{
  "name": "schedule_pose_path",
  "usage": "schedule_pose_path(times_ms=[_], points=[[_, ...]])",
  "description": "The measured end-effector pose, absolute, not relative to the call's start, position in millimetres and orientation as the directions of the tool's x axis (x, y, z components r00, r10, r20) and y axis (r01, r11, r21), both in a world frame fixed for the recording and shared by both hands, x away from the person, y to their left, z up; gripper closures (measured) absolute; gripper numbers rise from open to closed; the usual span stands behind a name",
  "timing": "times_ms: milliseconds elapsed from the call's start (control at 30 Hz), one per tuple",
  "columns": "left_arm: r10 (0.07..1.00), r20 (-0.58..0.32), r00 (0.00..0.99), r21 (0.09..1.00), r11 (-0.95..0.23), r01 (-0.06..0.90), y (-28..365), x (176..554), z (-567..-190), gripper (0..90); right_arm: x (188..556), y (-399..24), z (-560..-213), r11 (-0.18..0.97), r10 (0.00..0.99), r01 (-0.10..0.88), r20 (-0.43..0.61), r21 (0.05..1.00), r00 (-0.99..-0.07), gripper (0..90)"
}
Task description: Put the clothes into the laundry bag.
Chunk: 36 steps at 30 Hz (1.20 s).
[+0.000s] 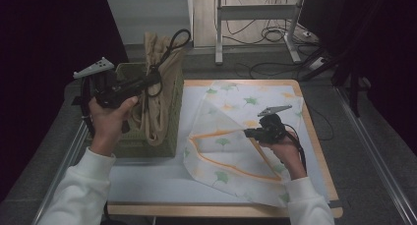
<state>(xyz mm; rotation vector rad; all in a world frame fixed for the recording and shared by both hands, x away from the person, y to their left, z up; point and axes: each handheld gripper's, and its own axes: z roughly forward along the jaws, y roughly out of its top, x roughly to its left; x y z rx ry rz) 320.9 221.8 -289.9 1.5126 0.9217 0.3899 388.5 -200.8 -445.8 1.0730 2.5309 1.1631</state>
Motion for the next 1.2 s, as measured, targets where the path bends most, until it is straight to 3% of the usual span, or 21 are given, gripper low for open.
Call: schedule_pose_path(times_ms=[1200], points=[[0.635,-0.307,0.709,0.937,0.073,0.341,194,304,-305,83.2,388,-202,-445,0.440,0.668,0.543,0.143,0.715,-0.730,86.3]])
